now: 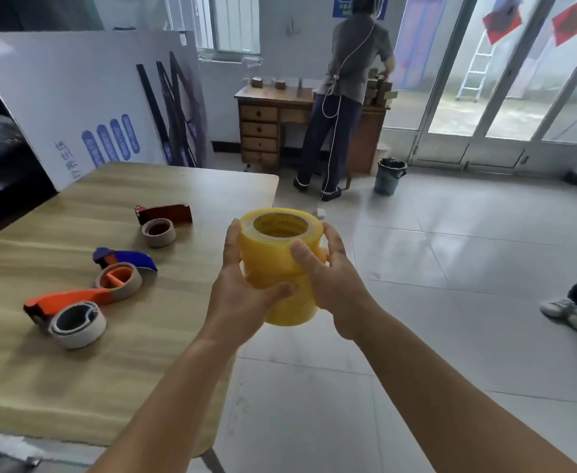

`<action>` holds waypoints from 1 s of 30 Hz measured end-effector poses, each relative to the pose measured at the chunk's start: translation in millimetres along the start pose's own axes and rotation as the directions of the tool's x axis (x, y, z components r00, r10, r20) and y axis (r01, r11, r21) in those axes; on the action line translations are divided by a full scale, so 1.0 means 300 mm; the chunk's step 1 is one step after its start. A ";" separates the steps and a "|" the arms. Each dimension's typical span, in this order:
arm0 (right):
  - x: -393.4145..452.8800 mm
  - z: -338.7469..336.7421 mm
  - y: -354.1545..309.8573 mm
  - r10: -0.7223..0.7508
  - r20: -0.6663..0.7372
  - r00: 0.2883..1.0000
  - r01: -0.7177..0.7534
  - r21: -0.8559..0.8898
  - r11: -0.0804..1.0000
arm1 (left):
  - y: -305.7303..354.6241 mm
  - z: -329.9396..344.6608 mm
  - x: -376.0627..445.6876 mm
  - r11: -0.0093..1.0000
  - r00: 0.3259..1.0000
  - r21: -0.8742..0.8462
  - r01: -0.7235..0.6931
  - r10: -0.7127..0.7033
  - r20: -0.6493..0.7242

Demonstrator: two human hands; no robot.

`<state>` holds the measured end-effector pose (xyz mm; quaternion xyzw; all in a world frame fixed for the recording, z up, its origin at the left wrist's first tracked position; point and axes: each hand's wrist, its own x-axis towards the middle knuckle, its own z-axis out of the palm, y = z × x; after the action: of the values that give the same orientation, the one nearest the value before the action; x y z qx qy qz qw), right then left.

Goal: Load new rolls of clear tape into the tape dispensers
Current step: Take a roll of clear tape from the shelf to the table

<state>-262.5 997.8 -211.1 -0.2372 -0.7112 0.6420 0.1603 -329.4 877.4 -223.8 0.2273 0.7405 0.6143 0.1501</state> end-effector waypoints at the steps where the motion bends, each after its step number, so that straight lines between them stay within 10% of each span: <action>1: 0.044 -0.007 -0.001 0.008 0.010 1.000 -0.008 -0.004 1.000 | -0.007 0.009 0.041 1.000 1.000 0.000 0.006 -0.006 -0.011; 17: 0.706 0.194 0.066 0.110 0.380 0.918 -0.121 0.005 0.993 | -0.191 -0.075 0.481 0.995 0.923 0.030 0.091 -0.073 -0.379; 30: 1.095 0.353 0.102 0.188 0.763 0.618 -0.153 -0.118 0.981 | -0.268 0.000 0.682 0.976 0.564 -0.018 0.218 -0.141 -0.814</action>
<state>-589.5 1089.6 -279.8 -0.0103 -0.6987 0.6790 -0.2250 -515.8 972.5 -290.7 -0.1481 0.7715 0.5997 -0.1522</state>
